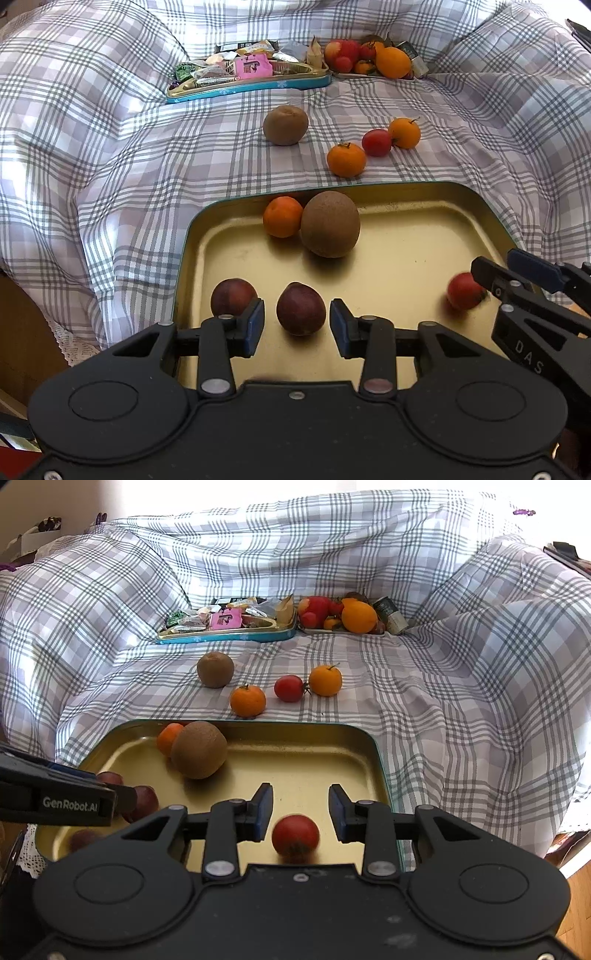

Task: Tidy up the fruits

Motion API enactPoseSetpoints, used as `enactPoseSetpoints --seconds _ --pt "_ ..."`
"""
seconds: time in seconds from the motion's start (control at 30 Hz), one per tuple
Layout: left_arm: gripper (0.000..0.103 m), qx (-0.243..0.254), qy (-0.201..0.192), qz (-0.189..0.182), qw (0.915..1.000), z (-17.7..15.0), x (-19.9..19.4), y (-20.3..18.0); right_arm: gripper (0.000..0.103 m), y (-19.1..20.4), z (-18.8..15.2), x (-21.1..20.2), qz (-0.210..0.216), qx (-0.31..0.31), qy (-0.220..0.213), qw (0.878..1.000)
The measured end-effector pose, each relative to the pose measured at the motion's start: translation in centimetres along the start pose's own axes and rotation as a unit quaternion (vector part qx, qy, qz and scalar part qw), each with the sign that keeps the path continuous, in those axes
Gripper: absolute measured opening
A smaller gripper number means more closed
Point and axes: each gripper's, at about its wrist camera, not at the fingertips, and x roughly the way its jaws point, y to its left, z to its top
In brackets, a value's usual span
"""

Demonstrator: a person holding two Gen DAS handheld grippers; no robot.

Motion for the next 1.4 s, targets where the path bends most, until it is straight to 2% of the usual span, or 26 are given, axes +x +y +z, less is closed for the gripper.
enactPoseSetpoints --seconds 0.87,1.4 --pt "0.048 0.003 0.004 0.007 1.0 -0.02 0.09 0.0 0.035 0.06 -0.1 0.2 0.003 -0.003 0.005 1.0" --pt "0.047 -0.023 0.006 0.022 0.9995 -0.35 0.12 0.78 0.035 0.3 -0.36 0.42 0.009 -0.011 0.01 1.0"
